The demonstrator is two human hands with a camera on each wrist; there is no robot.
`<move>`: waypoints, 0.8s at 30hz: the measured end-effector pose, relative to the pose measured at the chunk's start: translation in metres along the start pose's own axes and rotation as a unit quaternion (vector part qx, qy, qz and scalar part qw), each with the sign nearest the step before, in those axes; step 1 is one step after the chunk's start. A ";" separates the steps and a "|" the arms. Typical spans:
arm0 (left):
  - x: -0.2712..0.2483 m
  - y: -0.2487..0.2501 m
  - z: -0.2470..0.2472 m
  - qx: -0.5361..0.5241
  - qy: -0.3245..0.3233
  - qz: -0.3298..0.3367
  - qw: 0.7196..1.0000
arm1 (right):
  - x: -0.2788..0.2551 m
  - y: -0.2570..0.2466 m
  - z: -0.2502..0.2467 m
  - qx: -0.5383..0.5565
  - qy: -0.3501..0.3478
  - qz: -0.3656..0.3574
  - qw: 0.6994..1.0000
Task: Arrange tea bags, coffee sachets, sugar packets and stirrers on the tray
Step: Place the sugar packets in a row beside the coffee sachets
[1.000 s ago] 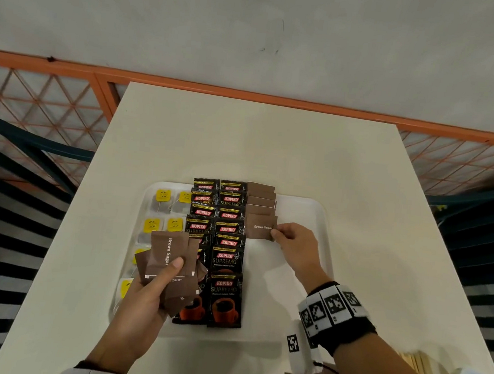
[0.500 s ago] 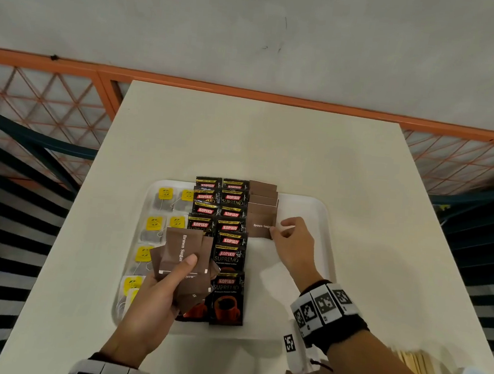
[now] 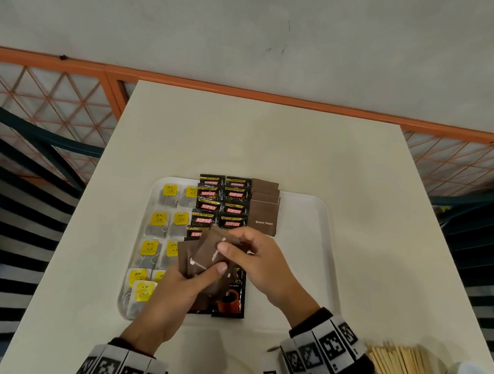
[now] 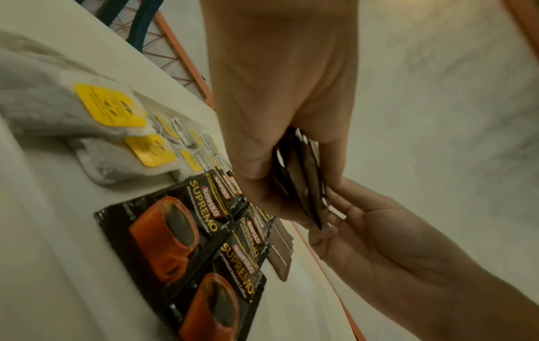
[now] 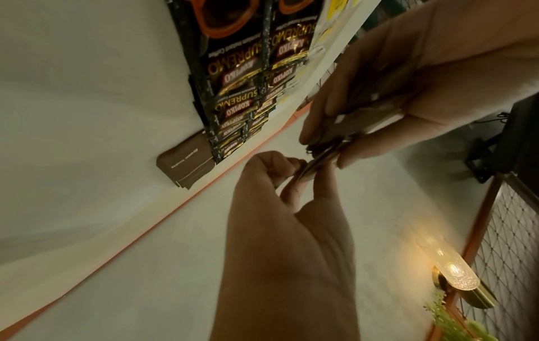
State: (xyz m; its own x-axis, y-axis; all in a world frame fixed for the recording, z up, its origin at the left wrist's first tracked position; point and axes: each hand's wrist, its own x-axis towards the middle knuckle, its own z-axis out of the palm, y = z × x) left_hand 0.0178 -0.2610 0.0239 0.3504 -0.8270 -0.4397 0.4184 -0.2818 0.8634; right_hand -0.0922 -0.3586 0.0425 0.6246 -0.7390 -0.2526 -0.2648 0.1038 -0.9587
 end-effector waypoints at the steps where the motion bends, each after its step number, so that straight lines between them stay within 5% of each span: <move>1: 0.000 0.001 0.000 -0.010 -0.003 -0.003 1.000 | 0.000 0.001 -0.001 0.008 0.005 0.004 1.000; 7: -0.002 0.006 -0.002 -0.063 0.004 -0.023 0.998 | -0.003 0.001 -0.010 -0.024 -0.012 -0.006 1.000; 15: -0.002 0.008 -0.002 -0.079 0.007 -0.025 0.997 | -0.004 -0.013 -0.023 -0.178 -0.130 -0.068 0.973; 20: -0.003 0.009 0.000 -0.103 0.039 0.015 0.994 | -0.007 -0.014 -0.018 -0.077 -0.051 0.020 0.996; 24: -0.003 0.012 0.002 -0.104 0.032 0.043 0.993 | -0.012 -0.004 -0.009 0.037 -0.069 0.087 0.993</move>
State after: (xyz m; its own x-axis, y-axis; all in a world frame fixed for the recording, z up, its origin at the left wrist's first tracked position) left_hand 0.0201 -0.2630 0.0359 0.4413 -0.8096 -0.3870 0.5471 -0.0991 0.8312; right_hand -0.1050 -0.3561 0.0500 0.6702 -0.6078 -0.4260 -0.3259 0.2746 -0.9046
